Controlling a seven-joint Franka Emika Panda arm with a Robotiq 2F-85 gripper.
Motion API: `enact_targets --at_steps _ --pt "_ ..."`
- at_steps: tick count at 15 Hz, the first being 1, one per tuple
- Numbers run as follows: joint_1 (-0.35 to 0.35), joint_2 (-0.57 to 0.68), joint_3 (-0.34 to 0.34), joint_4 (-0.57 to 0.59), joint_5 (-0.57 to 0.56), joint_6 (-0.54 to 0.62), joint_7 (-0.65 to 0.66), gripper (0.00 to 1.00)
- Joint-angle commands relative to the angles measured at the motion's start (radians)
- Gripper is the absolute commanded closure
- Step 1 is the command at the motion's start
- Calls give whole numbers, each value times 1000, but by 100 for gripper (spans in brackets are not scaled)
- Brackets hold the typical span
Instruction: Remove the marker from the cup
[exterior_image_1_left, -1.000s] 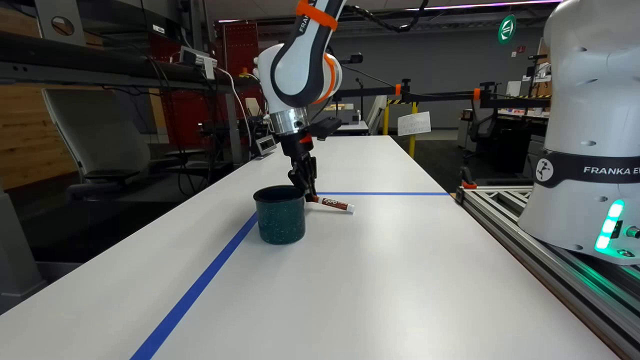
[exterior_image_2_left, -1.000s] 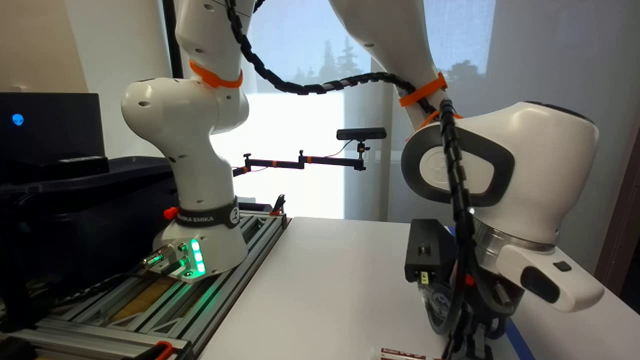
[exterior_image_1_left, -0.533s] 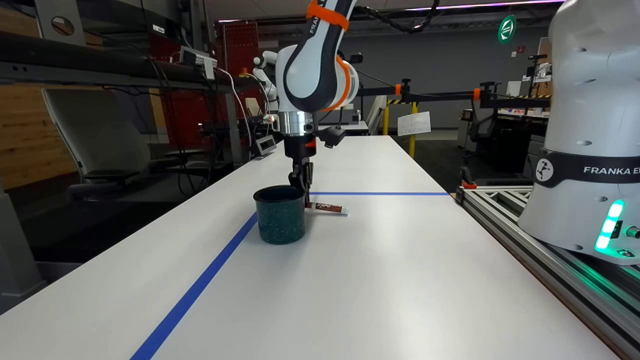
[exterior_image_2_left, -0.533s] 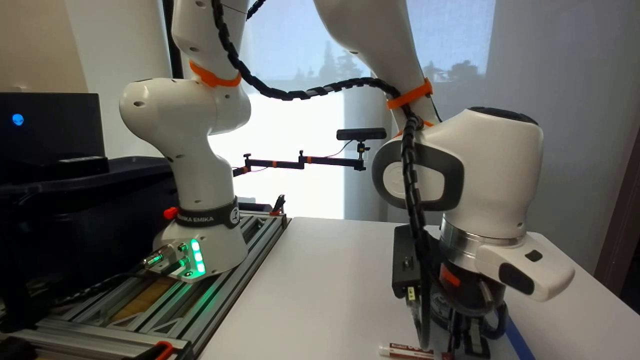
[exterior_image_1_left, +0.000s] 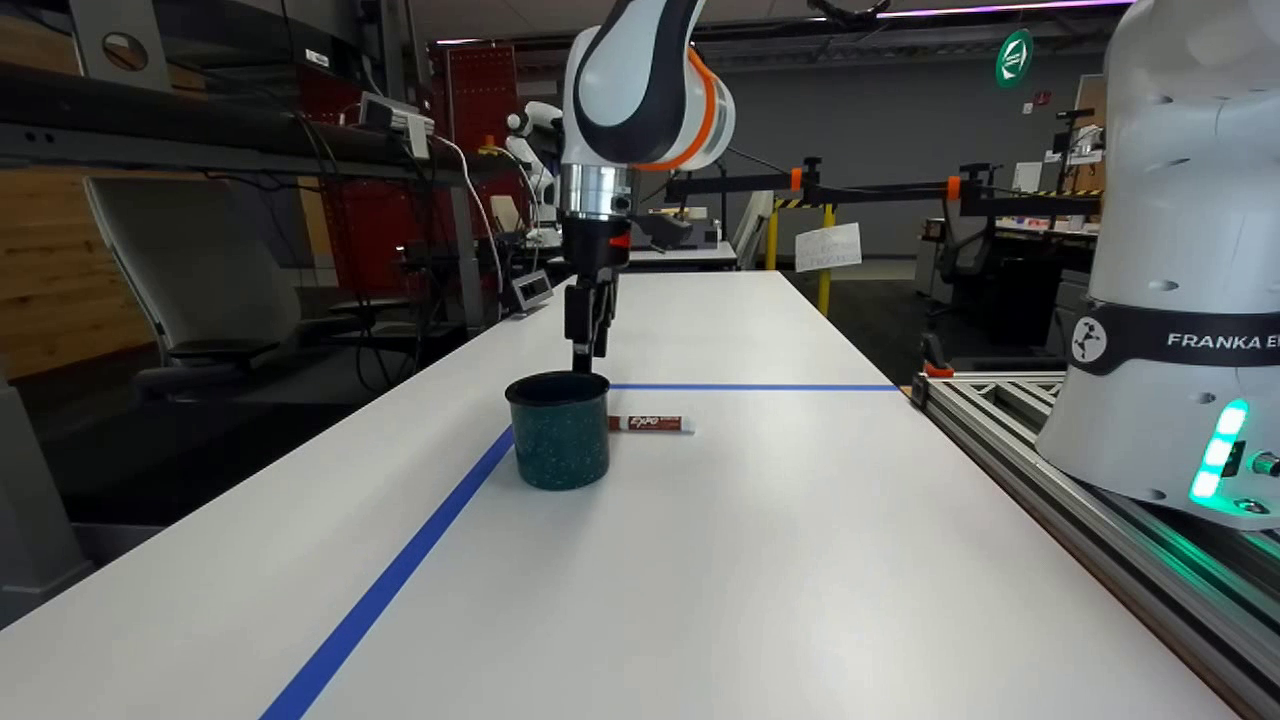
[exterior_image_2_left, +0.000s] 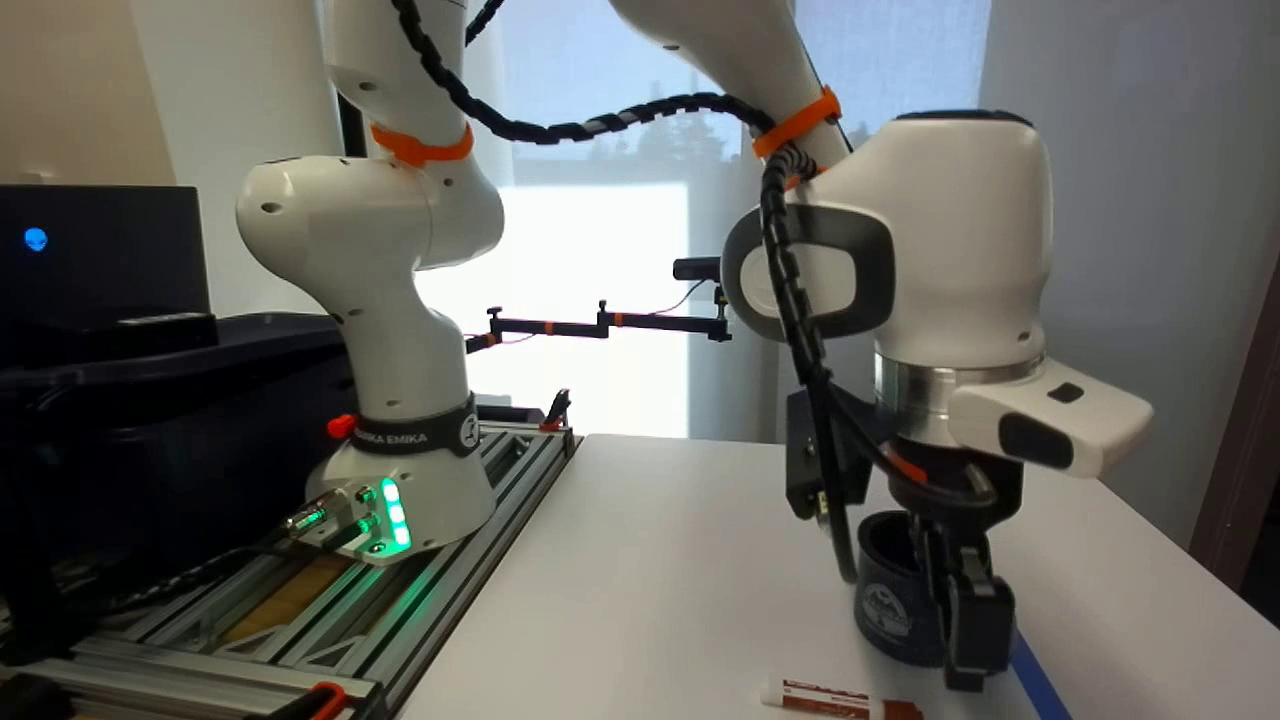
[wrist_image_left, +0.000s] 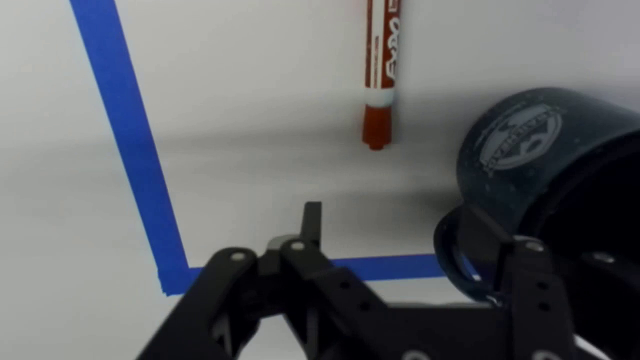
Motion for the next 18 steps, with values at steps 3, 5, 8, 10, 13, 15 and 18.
enact_targets --at_steps 3,5,8,10,13,15,18 --pt "94 -238 -98 -71 -98 -169 170 0" --pt "117 -307 -112 -78 -168 -287 220 0" --pt "147 -410 -100 -99 -230 -423 263 0" --pt "168 -459 -91 -99 -233 -496 267 0" --pt "194 -504 -95 -102 -199 -541 242 0" --pt "196 -455 -100 -70 -210 -524 246 0" --pt "197 -470 -100 -81 -210 -529 246 0"
